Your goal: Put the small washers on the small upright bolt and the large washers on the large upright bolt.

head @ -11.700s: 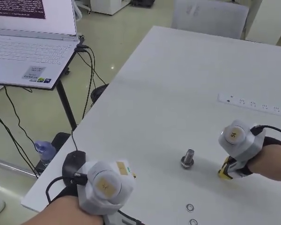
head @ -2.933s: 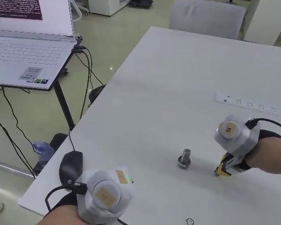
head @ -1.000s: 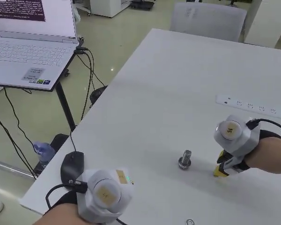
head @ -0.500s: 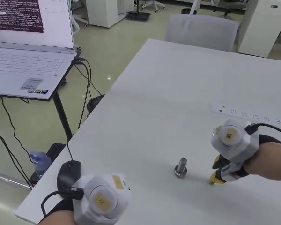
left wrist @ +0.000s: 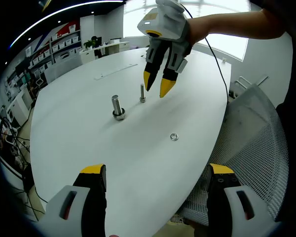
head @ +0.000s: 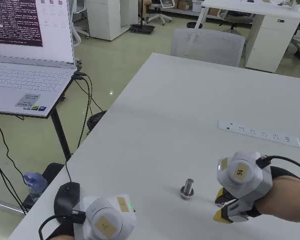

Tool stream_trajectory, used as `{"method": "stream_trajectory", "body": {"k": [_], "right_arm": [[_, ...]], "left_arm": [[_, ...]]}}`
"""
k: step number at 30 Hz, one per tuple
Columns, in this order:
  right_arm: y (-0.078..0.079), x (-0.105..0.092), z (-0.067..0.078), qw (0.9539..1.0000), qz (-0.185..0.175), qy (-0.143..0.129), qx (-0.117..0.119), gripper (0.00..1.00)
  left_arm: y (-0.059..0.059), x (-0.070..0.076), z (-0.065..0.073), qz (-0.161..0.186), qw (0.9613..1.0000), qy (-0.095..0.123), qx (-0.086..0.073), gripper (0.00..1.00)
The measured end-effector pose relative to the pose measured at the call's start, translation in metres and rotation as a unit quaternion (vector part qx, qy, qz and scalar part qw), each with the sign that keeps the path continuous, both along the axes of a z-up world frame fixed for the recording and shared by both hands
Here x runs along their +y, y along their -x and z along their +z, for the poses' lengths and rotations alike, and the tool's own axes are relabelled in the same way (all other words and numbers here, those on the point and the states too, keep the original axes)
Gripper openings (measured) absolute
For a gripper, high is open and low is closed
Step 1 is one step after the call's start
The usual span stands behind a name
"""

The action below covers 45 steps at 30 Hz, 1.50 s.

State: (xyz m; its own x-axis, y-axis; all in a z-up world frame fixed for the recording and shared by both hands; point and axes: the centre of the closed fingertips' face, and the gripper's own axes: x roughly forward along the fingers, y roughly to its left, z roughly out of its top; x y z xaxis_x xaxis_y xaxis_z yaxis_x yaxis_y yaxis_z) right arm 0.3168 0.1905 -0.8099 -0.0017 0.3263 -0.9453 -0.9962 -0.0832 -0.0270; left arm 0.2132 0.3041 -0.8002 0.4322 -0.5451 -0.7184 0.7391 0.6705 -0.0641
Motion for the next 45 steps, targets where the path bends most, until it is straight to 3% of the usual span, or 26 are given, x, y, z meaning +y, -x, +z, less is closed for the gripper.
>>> {"method": "stream_trajectory", "body": {"k": [9,19,26,34,45], "right_arm": [[0.031,0.004,-0.006,0.9998,0.016,-0.001,0.012,0.25],[0.071,0.010,-0.023,0.9991,0.030,-0.001,0.031,0.25],[0.086,0.011,-0.035,0.9988,0.033,0.001,0.035,0.25],[0.084,0.014,-0.045,0.9994,0.033,0.002,0.013,0.25],[0.082,0.016,-0.064,0.9997,0.022,0.007,0.006,0.25]], "left_arm": [[0.002,0.000,0.003,0.001,1.0000,-0.001,-0.004,0.84],[0.008,-0.003,0.001,0.000,1.0000,0.004,-0.002,0.83],[0.007,-0.002,0.004,0.001,1.0000,0.006,-0.006,0.83],[0.008,-0.005,0.005,-0.005,1.0000,0.005,-0.007,0.83],[0.010,-0.006,0.001,-0.009,0.9999,0.007,-0.008,0.85]]}}
